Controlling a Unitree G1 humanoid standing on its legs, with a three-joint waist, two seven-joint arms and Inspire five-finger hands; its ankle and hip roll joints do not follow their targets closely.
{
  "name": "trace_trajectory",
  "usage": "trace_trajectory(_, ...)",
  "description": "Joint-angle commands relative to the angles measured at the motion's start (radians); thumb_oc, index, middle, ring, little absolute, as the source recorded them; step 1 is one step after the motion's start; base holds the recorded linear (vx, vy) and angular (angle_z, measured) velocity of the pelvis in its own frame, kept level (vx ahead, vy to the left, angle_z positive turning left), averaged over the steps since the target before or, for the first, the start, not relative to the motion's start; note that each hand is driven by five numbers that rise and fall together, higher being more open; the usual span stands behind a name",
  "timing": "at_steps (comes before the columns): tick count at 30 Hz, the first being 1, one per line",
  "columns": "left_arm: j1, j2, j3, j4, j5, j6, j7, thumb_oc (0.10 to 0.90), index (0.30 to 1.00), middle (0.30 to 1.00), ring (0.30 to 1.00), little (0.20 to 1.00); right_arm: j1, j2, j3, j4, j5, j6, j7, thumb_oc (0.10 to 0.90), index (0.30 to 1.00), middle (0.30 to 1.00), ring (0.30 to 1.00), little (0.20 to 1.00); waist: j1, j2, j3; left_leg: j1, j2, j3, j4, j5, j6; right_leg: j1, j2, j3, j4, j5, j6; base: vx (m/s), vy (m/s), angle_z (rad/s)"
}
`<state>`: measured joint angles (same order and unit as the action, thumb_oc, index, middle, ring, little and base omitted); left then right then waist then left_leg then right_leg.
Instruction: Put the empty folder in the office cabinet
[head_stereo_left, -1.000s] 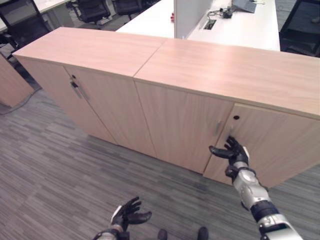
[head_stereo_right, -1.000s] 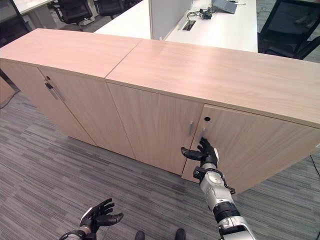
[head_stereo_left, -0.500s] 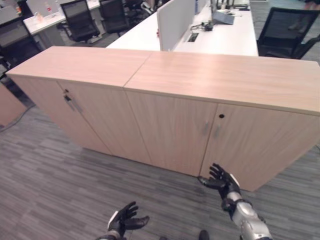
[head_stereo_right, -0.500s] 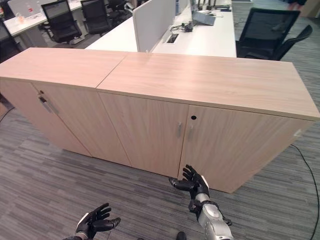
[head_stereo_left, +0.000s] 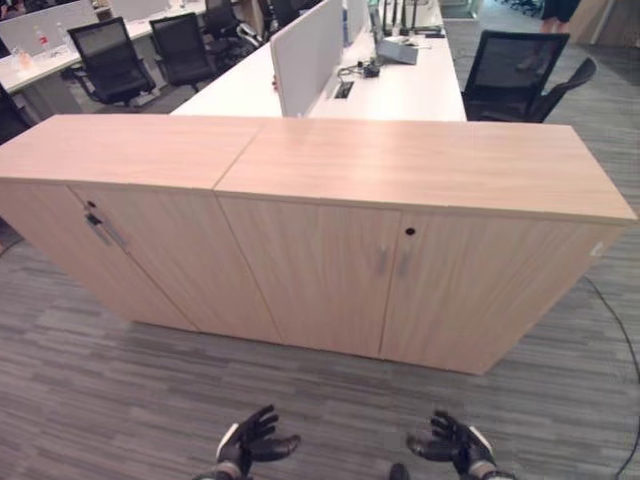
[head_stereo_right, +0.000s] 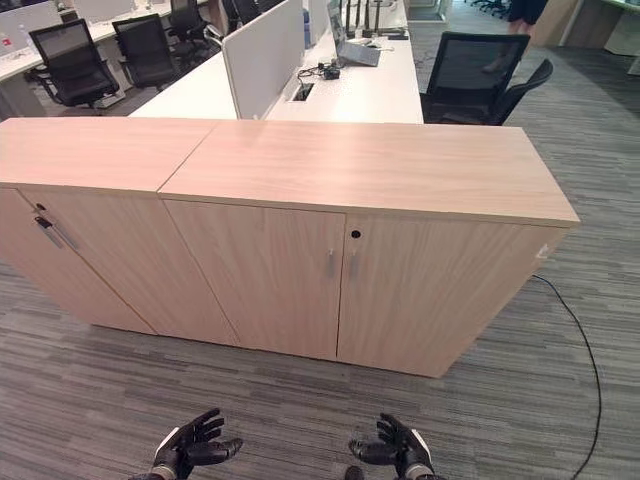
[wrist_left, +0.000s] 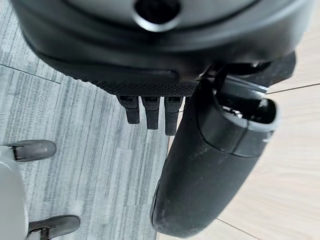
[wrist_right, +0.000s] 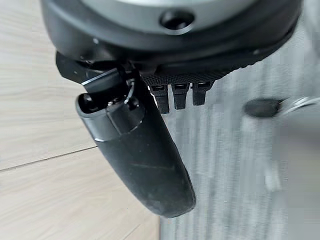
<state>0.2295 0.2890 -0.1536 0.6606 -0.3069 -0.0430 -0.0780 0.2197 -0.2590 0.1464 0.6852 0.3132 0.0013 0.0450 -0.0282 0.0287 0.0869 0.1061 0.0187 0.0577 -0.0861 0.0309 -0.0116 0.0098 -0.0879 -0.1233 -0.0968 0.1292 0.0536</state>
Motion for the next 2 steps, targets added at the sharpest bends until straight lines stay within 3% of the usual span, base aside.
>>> trace_trajectory(1,-0.088,-0.001,0.019,0.013,0.003,-0.066,-0.006,0.800,0.900,0.900,0.900,0.900,-0.109,-0.017,0.001,-0.015,-0.038,-0.065,0.011,0.800,0.900,0.900,0.900,0.900,-0.002,0.008,0.014,0.023,0.043,0.019,-0.001,-0.083,-0.053,0.106,-0.043,-0.019,0.010,-0.151,0.086,0.01,-0.009,-0.15)
trace_trajectory(2,-0.091,-0.002,0.016,0.015,0.003,-0.067,-0.006,0.800,0.900,0.900,0.900,0.900,-0.111,-0.017,0.003,-0.003,-0.040,-0.066,0.010,0.800,0.900,0.900,0.900,0.900,-0.003,0.007,0.014,0.024,0.044,0.019,-0.001,-0.084,-0.052,0.106,-0.043,-0.017,0.010,-0.151,0.086,0.02,-0.009,-0.13)
